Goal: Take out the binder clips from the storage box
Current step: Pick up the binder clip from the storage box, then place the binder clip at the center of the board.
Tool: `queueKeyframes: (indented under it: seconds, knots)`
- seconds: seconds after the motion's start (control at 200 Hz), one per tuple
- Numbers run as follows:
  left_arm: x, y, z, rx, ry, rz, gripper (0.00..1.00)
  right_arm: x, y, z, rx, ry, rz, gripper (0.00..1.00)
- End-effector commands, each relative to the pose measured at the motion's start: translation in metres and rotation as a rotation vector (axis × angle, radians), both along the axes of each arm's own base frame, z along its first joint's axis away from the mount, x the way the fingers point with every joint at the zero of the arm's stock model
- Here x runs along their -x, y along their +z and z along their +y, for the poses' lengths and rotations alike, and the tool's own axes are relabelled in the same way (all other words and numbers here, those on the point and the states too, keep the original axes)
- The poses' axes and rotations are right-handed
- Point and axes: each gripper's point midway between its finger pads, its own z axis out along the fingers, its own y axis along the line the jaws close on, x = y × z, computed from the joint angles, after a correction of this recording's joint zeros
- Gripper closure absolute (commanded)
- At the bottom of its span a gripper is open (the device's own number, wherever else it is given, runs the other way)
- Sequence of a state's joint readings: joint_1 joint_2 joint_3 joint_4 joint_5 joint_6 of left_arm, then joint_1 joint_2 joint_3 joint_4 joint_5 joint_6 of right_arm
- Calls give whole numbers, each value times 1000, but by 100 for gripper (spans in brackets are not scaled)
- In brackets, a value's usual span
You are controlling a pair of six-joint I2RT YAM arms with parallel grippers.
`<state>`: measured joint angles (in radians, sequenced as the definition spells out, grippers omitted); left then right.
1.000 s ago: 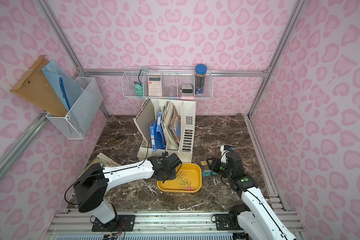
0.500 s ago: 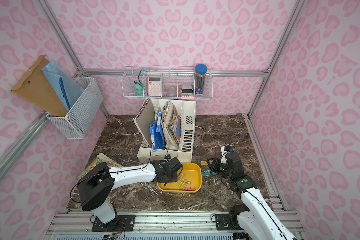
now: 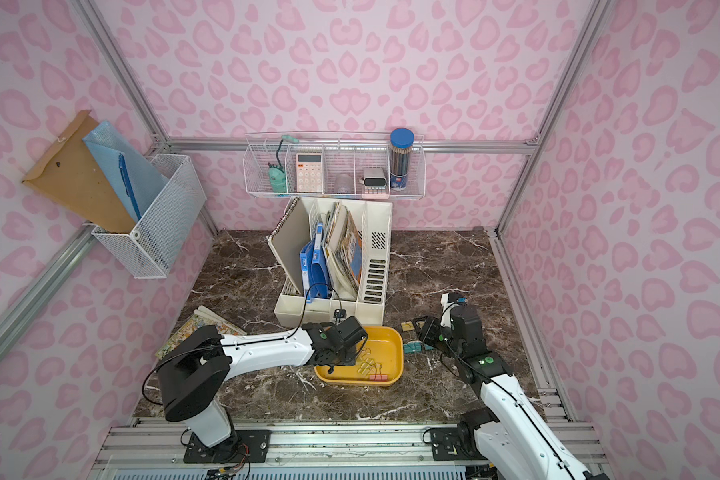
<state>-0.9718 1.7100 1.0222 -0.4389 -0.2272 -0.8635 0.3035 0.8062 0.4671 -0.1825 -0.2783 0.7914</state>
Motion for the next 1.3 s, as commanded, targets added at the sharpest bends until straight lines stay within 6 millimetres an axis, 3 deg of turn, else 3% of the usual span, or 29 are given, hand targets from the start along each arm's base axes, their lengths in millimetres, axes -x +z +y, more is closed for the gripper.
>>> queueKeyframes:
  seconds: [0.0, 0.205, 0.38, 0.57, 0.74, 0.94, 1.295]
  knots:
    - [0, 15, 1, 27, -6, -24, 100, -4, 10, 3, -13, 7, -28, 56]
    - [3, 60, -8, 158, -32, -70, 100, -5, 19, 7, -33, 28, -60, 56]
    - [7, 102, -13, 305, -56, -123, 100, 0, 31, 29, -69, 144, -100, 58]
    - [10, 138, -8, 432, -79, -191, 100, 9, 30, 58, 49, 255, -134, 63]
    - [11, 151, 3, 457, -76, -212, 100, 16, 35, 77, 185, 307, -220, 65]
    - [11, 168, 22, 511, -61, -233, 100, 24, 35, 92, 184, 398, -230, 63]
    - [12, 177, 86, 656, 94, -253, 100, 28, 39, 107, 156, 483, -222, 61]
